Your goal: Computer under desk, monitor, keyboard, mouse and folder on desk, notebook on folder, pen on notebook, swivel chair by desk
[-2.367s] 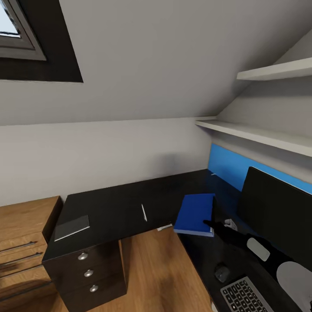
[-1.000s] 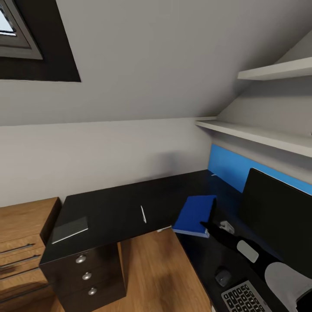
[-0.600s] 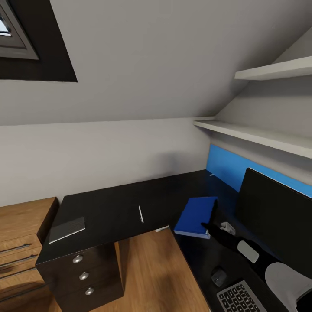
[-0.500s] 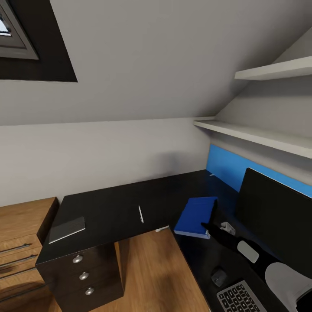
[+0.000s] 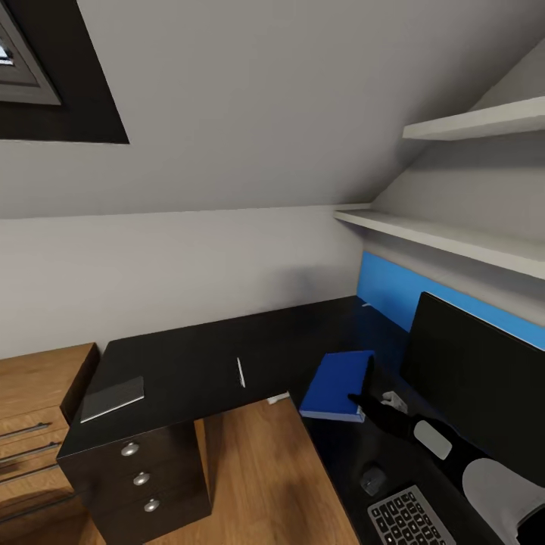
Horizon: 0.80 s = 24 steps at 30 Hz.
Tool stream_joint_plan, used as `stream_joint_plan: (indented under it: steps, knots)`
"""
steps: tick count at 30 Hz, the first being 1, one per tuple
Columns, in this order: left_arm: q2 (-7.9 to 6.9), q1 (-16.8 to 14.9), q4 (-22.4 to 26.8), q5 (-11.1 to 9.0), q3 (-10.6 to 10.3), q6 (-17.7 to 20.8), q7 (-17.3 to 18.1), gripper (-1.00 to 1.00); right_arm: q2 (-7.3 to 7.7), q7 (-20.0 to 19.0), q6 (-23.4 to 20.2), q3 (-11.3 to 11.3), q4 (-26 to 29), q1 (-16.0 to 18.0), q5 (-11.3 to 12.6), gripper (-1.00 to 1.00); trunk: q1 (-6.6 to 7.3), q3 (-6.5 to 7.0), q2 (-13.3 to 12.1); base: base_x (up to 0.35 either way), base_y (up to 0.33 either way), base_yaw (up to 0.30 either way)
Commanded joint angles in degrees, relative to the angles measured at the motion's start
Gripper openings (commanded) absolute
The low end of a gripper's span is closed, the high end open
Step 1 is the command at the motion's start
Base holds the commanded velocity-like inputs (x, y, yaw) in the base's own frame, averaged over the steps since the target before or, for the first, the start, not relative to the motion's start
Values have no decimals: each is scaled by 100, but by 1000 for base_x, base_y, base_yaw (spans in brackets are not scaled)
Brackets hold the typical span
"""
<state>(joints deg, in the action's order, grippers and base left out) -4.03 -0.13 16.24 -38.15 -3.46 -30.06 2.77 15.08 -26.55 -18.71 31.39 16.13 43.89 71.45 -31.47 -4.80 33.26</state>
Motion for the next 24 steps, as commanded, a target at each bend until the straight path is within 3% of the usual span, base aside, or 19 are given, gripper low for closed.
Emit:
stream_joint_plan:
  steps: [1, 17, 24]
  knots:
    - [-5, -2, 2, -61, -37, -17, 22, 100, 4, -8, -66, 16, 2, 6, 47, -100, -2, -10, 9, -1, -4, 0]
    - [-1, 0, 2, -61, -32, -16, 22, 100, 12, -61, -212, 8, 4, 6, 28, -100, -2, -10, 9, -25, -1, 0]
    - [-1, -1, 2, -61, -32, -15, 22, 100, 19, -69, -212, 0, 3, 6, 35, -100, -2, -10, 9, -217, 0, 0]
